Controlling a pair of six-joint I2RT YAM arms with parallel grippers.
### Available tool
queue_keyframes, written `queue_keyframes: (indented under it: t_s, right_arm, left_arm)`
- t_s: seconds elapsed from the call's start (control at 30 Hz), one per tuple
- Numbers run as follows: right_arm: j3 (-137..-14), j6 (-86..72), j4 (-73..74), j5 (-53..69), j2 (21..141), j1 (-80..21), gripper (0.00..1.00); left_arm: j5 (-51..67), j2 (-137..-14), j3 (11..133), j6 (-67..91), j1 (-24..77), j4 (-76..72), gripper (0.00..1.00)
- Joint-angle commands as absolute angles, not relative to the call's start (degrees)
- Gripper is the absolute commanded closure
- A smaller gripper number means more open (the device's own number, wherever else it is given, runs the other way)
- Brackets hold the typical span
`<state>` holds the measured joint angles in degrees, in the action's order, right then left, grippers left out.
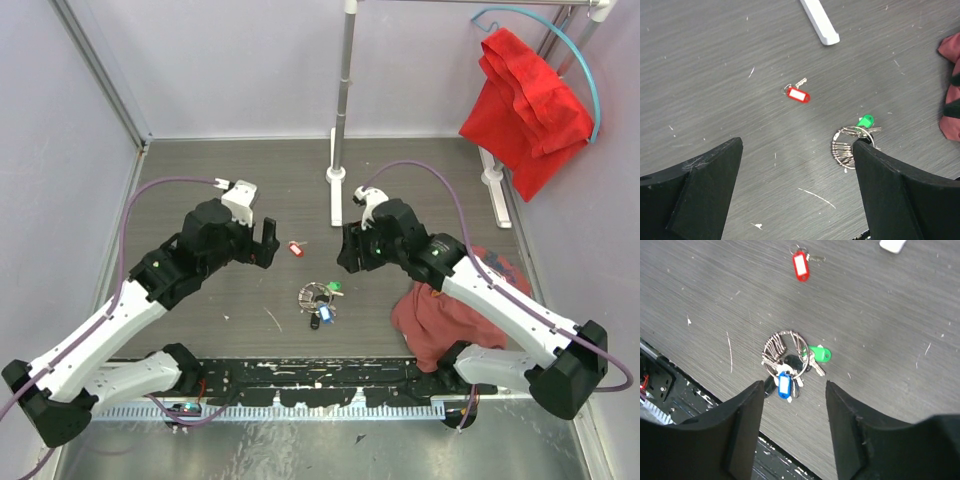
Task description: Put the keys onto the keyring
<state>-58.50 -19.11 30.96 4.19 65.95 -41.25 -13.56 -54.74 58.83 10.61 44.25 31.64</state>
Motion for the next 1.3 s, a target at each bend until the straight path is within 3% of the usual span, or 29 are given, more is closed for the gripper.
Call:
queue_keyframes:
  t_s: [0.0, 0.37, 0.57, 0.93, 1.27]
  right_arm:
    - [-56.38, -17.28, 32.28, 1.28, 65.97, -41.14, 0.46]
    - [-57.61, -16.15, 32.12, 8.13, 76.33, -44.22, 0.68]
    - [-62.35, -11.7, 28.91, 9.53, 85.2, -49.12, 0.68]
    - [-70.65, -12.8, 29.44, 9.73, 97.1, -50.25, 0.72]
    - [-71.51, -15.12, 28.98, 10.26, 101.87, -50.54, 0.73]
  left_arm:
    - [-5.03, -55.67, 57.58, 13.44, 39.96, 30.2, 0.02]
    - [2.03, -59.83, 55.03, 17.66, 38.47, 31.62, 0.02]
    - [0.64, -55.49, 51.71, 21.7, 38.49, 29.89, 0.08]
    - [-14.5, -41.86, 47.85, 23.65, 38.49, 31.92, 0.12]
    - [-13.1, -42.42, 48.08, 23.03, 38.49, 31.55, 0.12]
